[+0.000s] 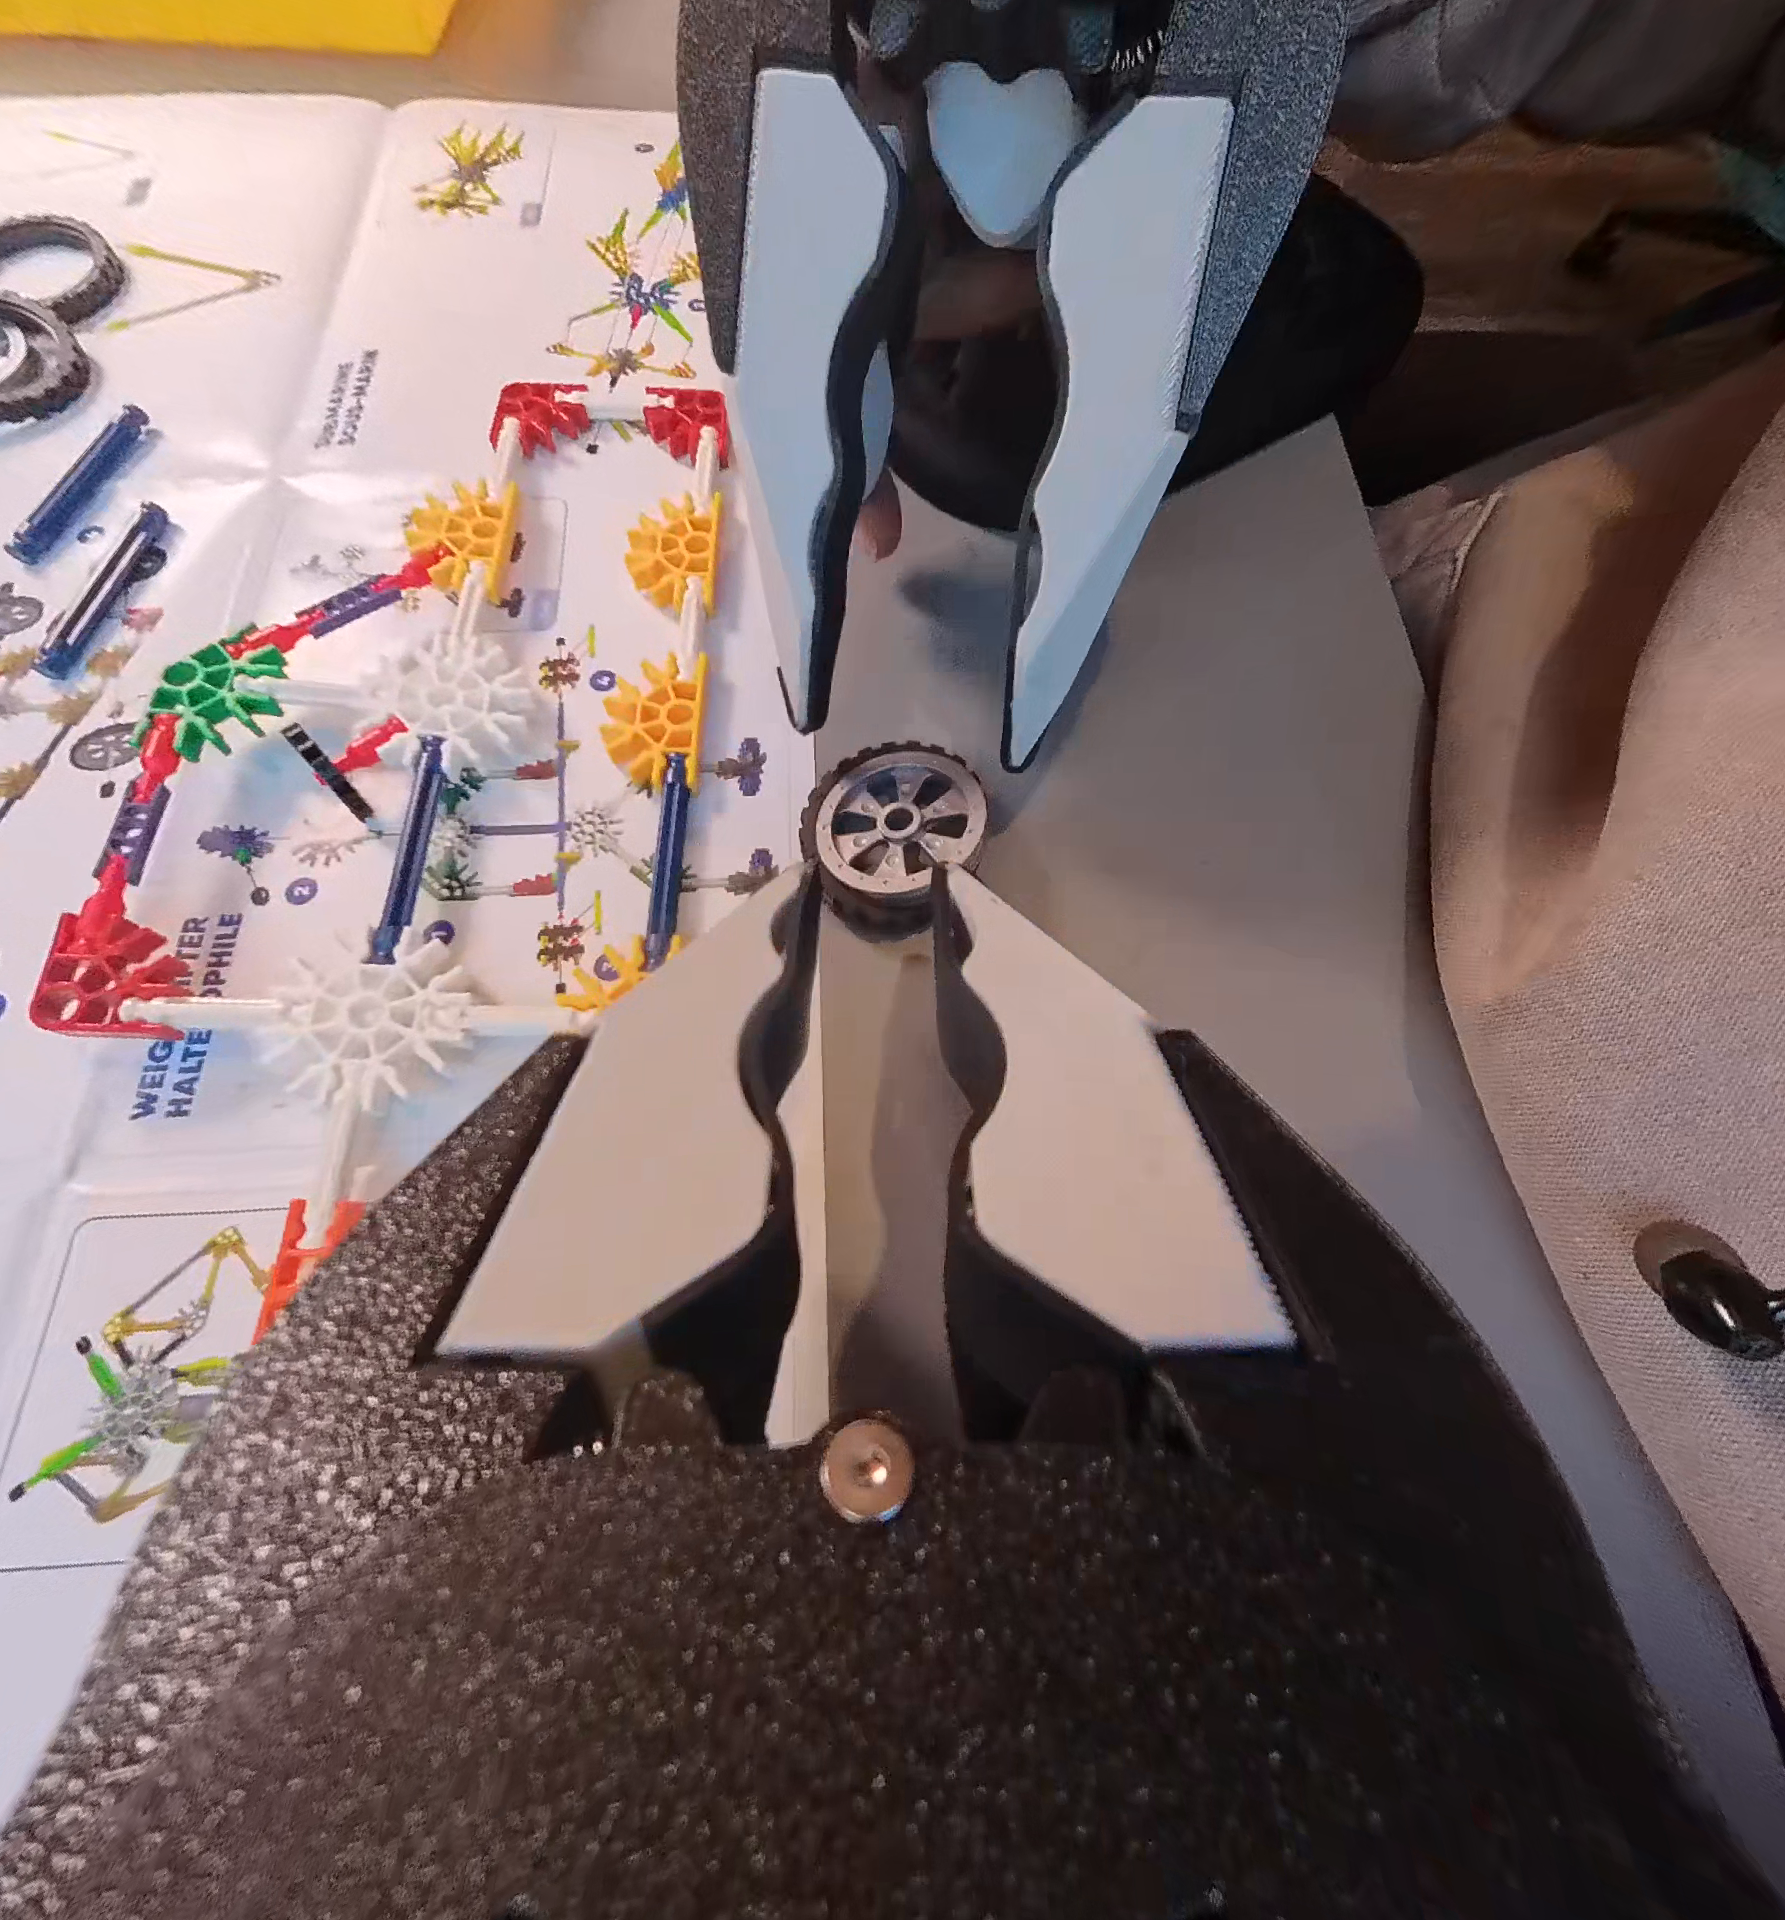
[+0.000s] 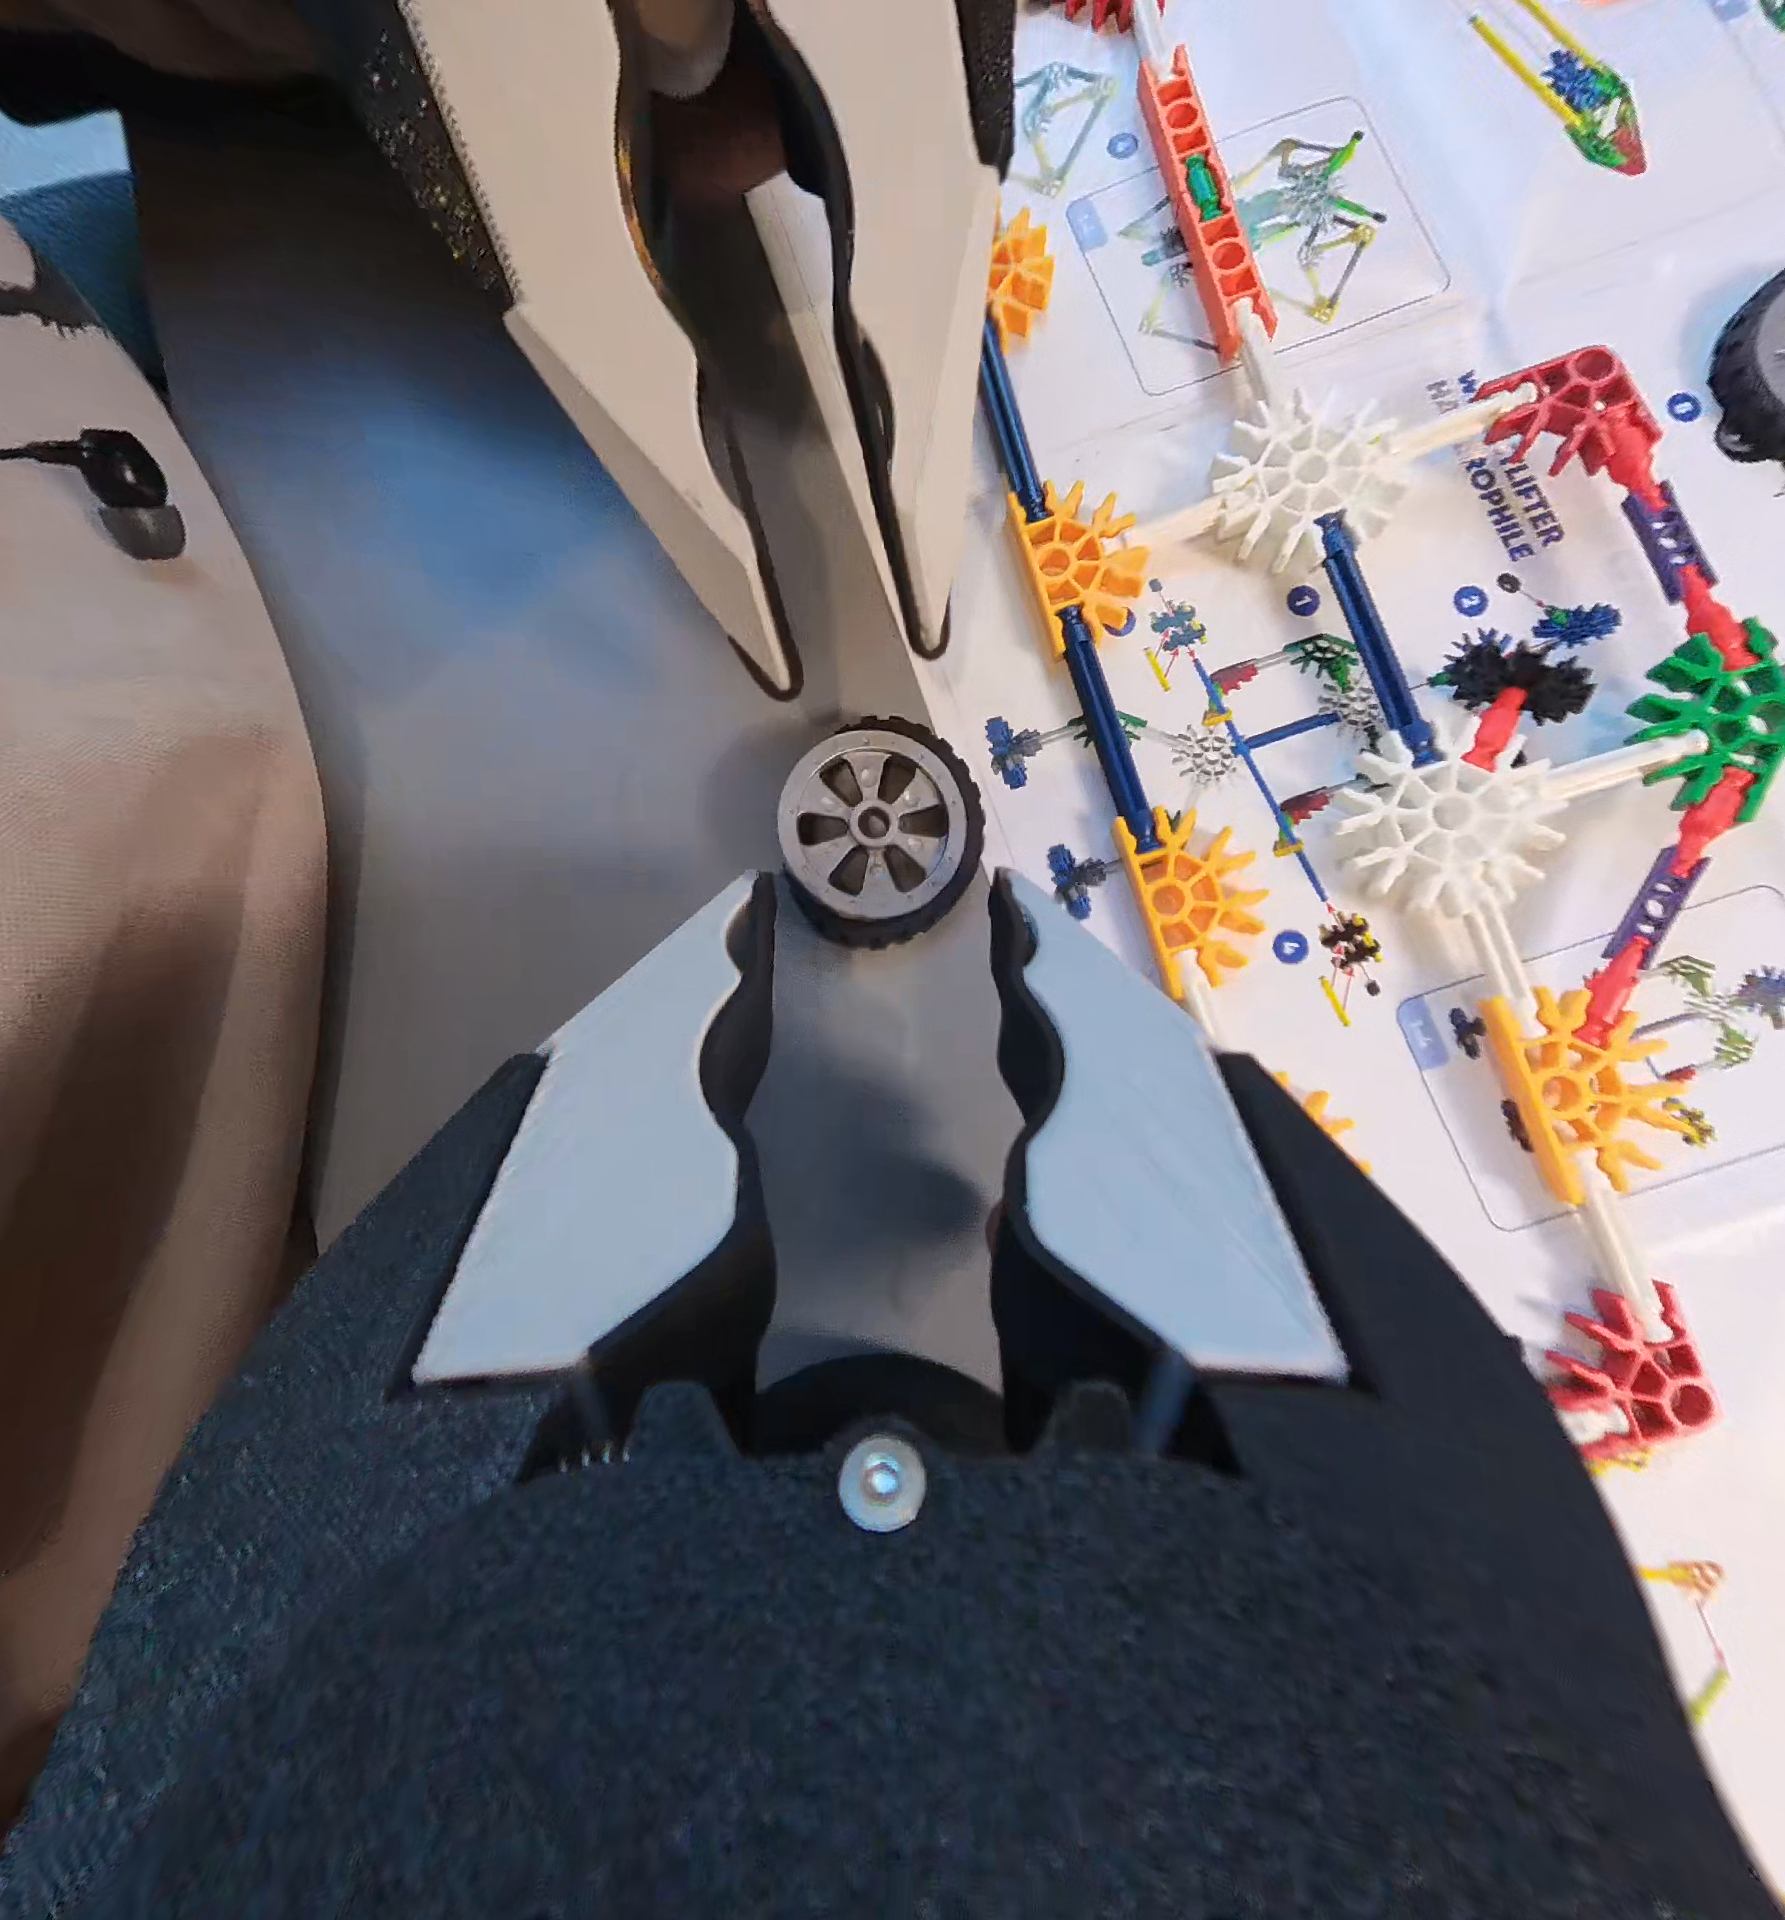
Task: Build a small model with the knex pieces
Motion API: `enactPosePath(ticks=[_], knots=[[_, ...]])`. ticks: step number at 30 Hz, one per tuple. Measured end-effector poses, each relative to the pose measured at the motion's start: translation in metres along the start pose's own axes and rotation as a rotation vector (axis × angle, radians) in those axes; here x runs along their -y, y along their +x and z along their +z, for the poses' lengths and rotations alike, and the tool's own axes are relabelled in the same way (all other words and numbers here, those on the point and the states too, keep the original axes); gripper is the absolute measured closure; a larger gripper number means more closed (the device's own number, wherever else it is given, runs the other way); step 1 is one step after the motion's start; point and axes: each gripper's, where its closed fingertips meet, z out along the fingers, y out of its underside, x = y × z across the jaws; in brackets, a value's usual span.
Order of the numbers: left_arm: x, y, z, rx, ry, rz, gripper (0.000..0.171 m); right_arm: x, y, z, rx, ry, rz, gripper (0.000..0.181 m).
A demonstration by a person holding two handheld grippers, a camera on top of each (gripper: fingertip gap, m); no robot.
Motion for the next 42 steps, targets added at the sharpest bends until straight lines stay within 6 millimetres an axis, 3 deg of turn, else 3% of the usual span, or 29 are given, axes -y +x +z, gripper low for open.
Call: enactPosePath(ticks=[4, 6, 8, 12, 15, 16, 17, 18, 20, 24, 30, 36, 42], knots=[[-0.004, -0.002, 0.002, 0.011, -0.027, -0.027, 0.152, -0.002, -0.001, 0.014, 0.019, -0.084, -0.002, 0.125], [-0.005, -0.003, 0.001, -0.001, -0.025, -0.078, 0.151, -0.001, 0.000, 0.016, -0.016, -0.112, -0.086, 0.140], [0.001, -0.008, -0.005, -0.011, 0.030, -0.166, 0.150, 0.005, -0.003, 0.015, -0.017, -0.078, -0.136, 0.140], [0.020, -0.012, -0.020, -0.128, 0.186, -0.423, 0.142, 0.033, -0.004, -0.006, -0.133, 0.103, -0.410, 0.140], [0.038, 0.006, -0.025, -0.325, 0.283, -0.539, 0.132, 0.052, -0.009, -0.019, -0.209, 0.165, -0.596, 0.140], [0.042, 0.010, -0.025, -0.351, 0.303, -0.543, 0.138, 0.057, -0.011, -0.021, -0.221, 0.178, -0.636, 0.140], [0.044, 0.013, -0.026, -0.361, 0.309, -0.521, 0.157, 0.062, -0.014, -0.022, -0.220, 0.185, -0.666, 0.140], [0.045, 0.013, -0.028, -0.353, 0.314, -0.496, 0.158, 0.065, -0.015, -0.025, -0.219, 0.190, -0.679, 0.140], [0.059, 0.013, -0.045, -0.358, 0.411, -0.436, 0.166, 0.078, -0.014, -0.036, -0.217, 0.280, -0.602, 0.144], [0.087, 0.010, -0.079, -0.306, 0.625, -0.301, 0.167, 0.106, -0.022, -0.070, -0.034, 0.586, -0.224, 0.141], [0.105, 0.016, -0.097, -0.345, 0.787, -0.280, 0.167, 0.131, -0.032, -0.083, 0.051, 0.887, -0.013, 0.166], [0.106, 0.012, -0.099, -0.355, 0.811, -0.315, 0.164, 0.137, -0.030, -0.088, 0.034, 0.922, -0.018, 0.169], [0.097, 0.011, -0.091, -0.193, 0.675, -0.135, 0.156, 0.130, -0.027, -0.079, 0.019, 0.811, -0.019, 0.170]])
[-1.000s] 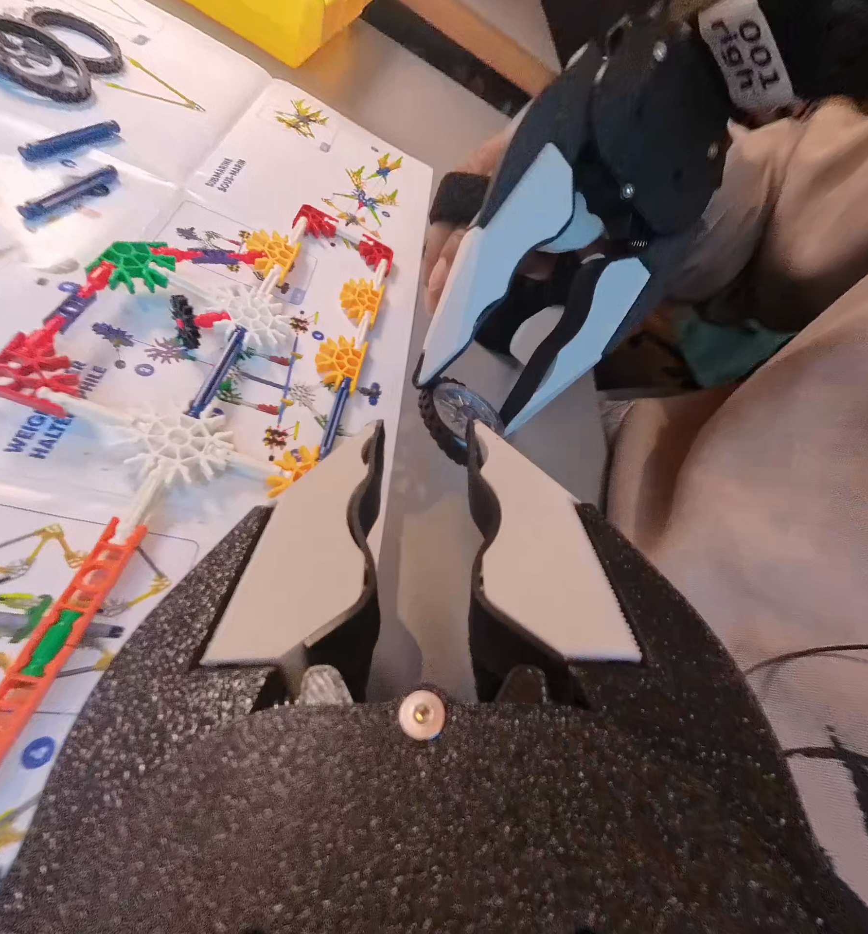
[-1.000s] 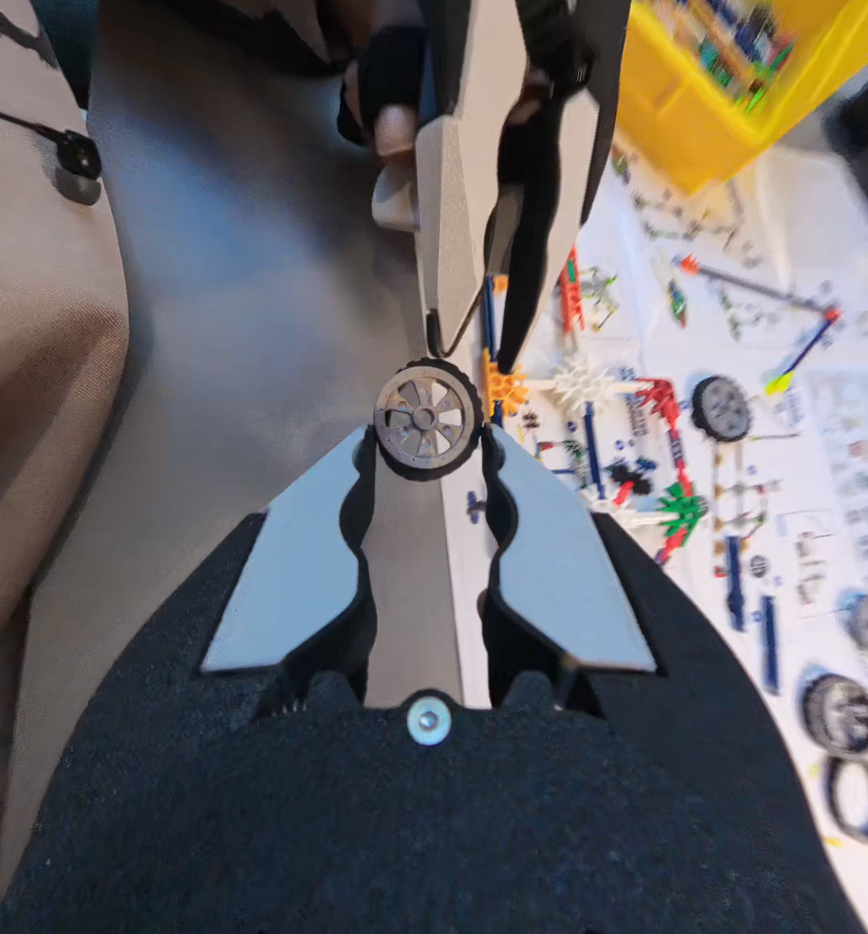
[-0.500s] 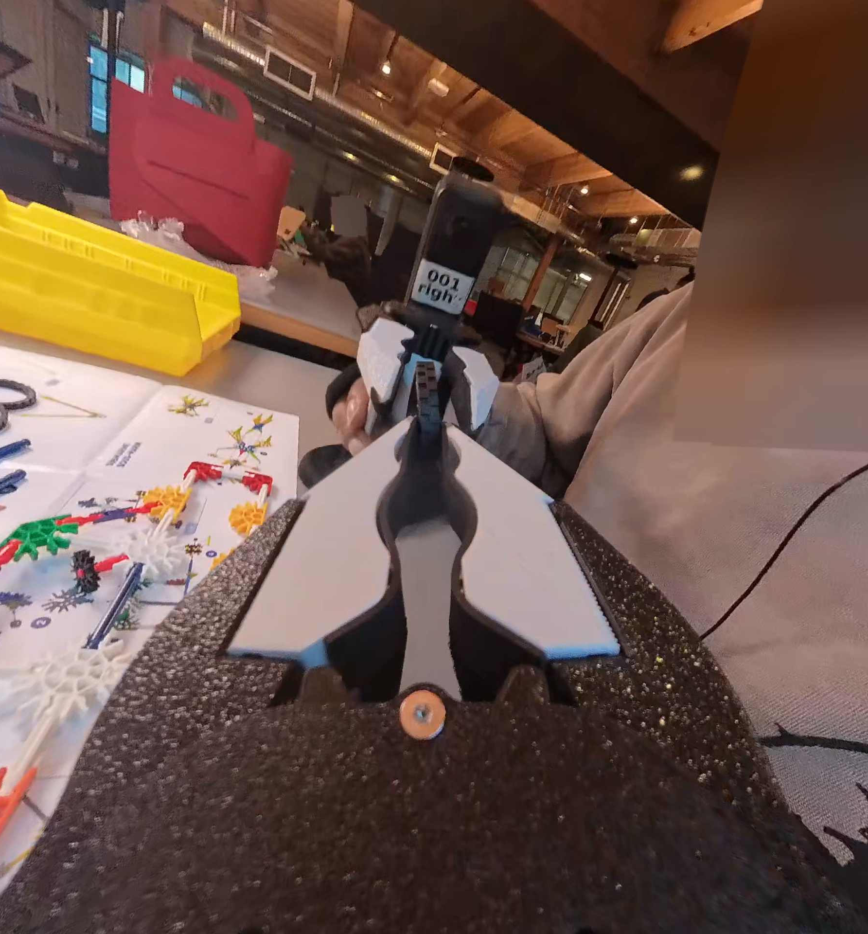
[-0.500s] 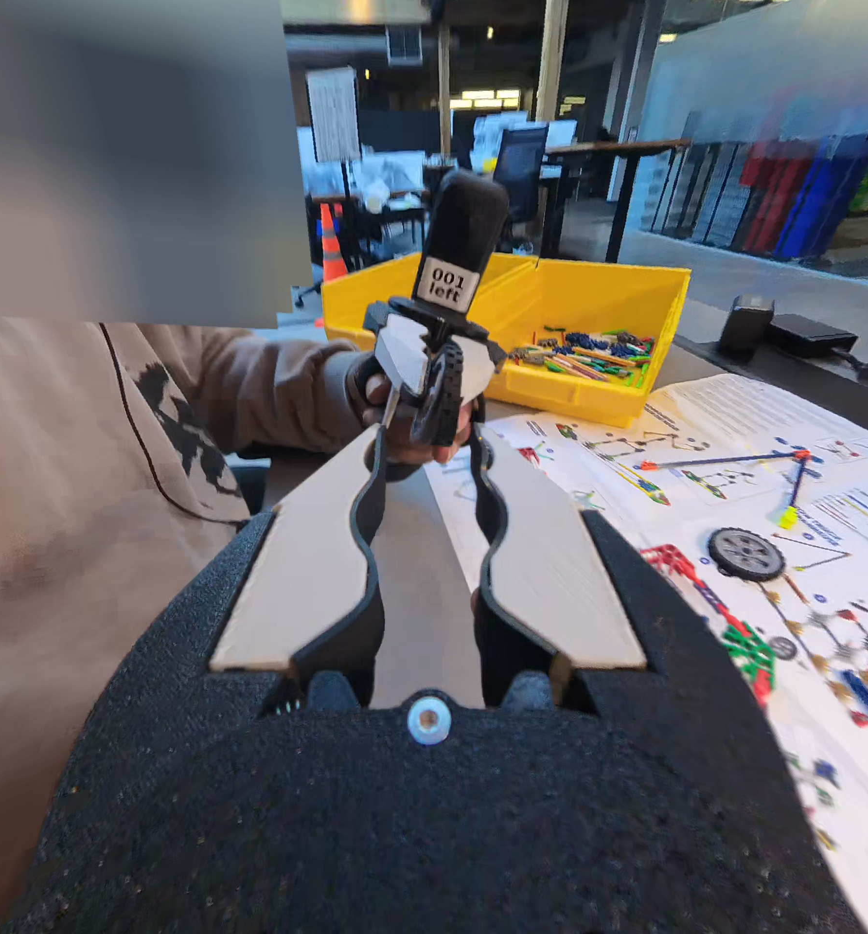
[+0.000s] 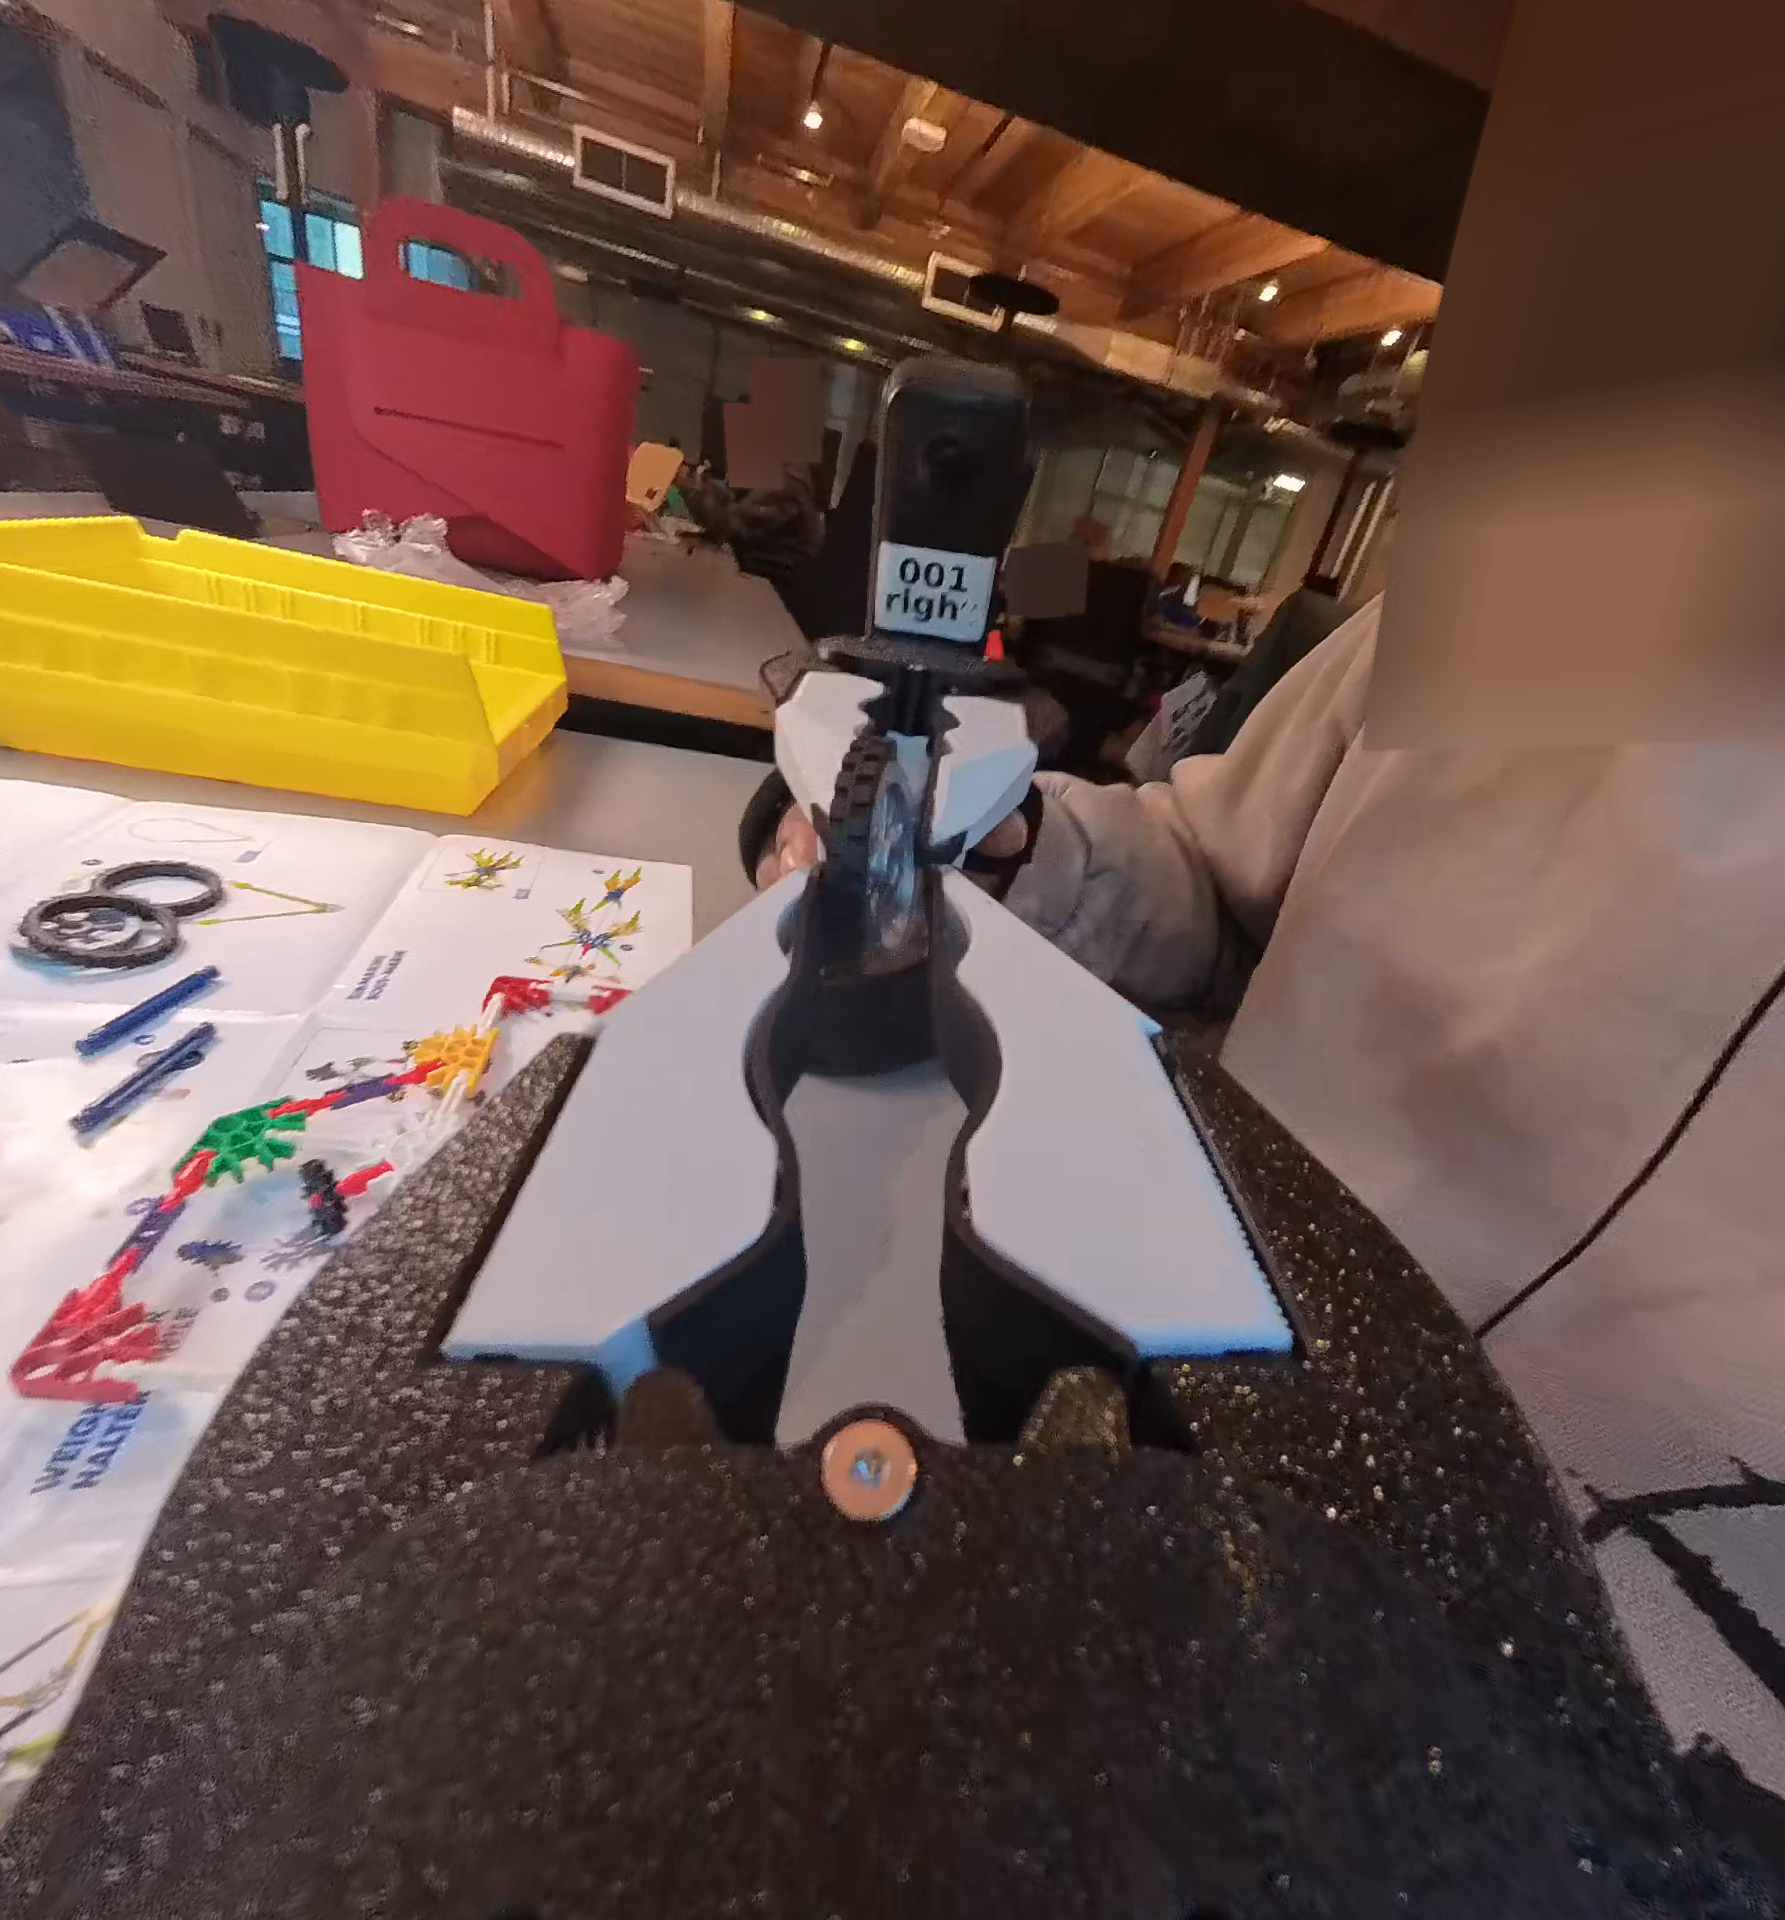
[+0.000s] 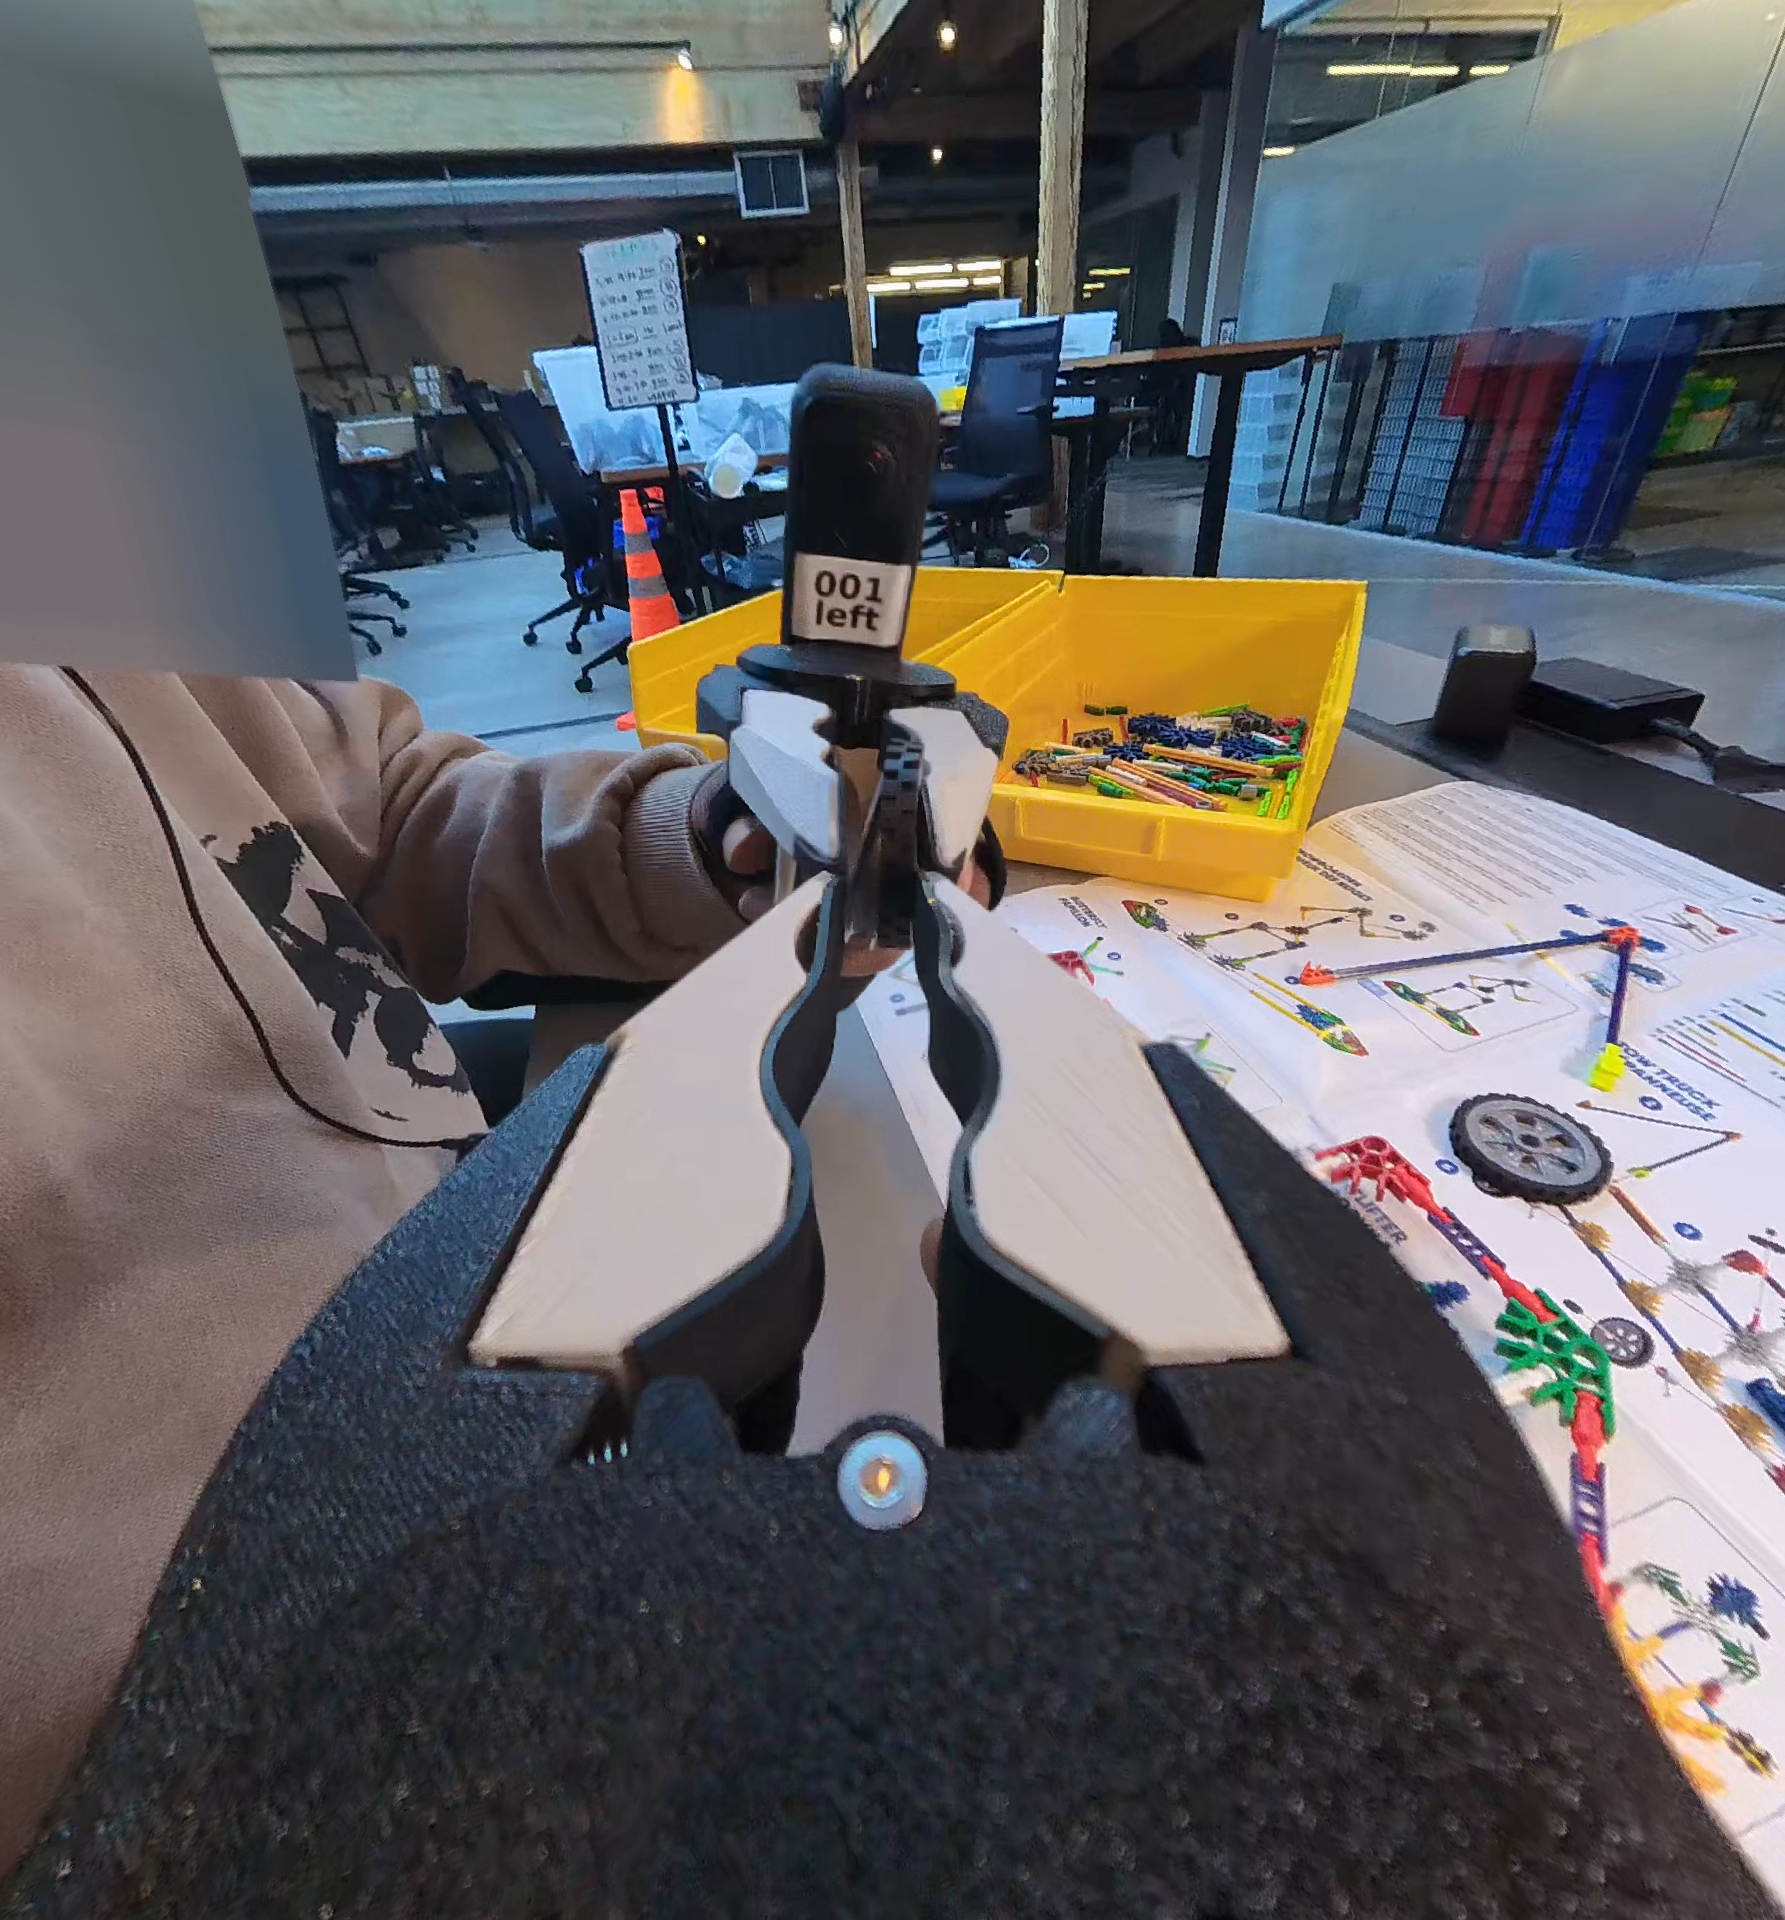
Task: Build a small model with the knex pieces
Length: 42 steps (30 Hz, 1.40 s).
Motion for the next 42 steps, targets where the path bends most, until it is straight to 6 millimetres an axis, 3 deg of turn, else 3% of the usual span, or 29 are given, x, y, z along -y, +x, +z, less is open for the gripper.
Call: enactPosePath(ticks=[7, 11, 17, 22, 24, 29, 33, 38, 42], knots=[[-0.012, -0.028, 0.000, 0.245, -0.095, 0.112, 0.163, -0.010, 0.028, 0.003, -0.219, -0.046, -0.096, 0.170], [-0.017, -0.034, -0.001, 0.290, -0.111, 0.103, 0.163, -0.013, 0.034, 0.003, -0.337, -0.042, -0.203, 0.170], [-0.025, -0.025, 0.004, 0.152, -0.097, -0.016, 0.164, -0.019, 0.026, 0.001, -0.248, -0.044, -0.096, 0.169], [-0.039, -0.044, 0.002, 0.251, -0.149, -0.054, 0.164, -0.037, 0.041, 0.003, -0.217, -0.210, -0.161, 0.162], [-0.038, -0.052, -0.004, 0.291, -0.133, -0.073, 0.165, -0.035, 0.046, 0.007, -0.157, -0.241, -0.200, 0.153], [-0.032, -0.074, -0.024, 0.346, -0.033, -0.263, 0.168, -0.024, 0.062, 0.017, -0.013, -0.197, -0.154, 0.140], [-0.026, -0.080, -0.033, 0.286, 0.077, -0.458, 0.168, -0.028, 0.075, 0.023, -0.054, -0.110, -0.255, 0.132], [-0.027, -0.082, -0.032, 0.175, 0.163, -0.661, 0.168, -0.045, 0.075, 0.027, -0.107, -0.135, -0.419, 0.114], [-0.037, -0.077, -0.020, 0.136, 0.109, -0.684, 0.167, -0.053, 0.076, 0.030, -0.131, -0.156, -0.469, 0.106]])
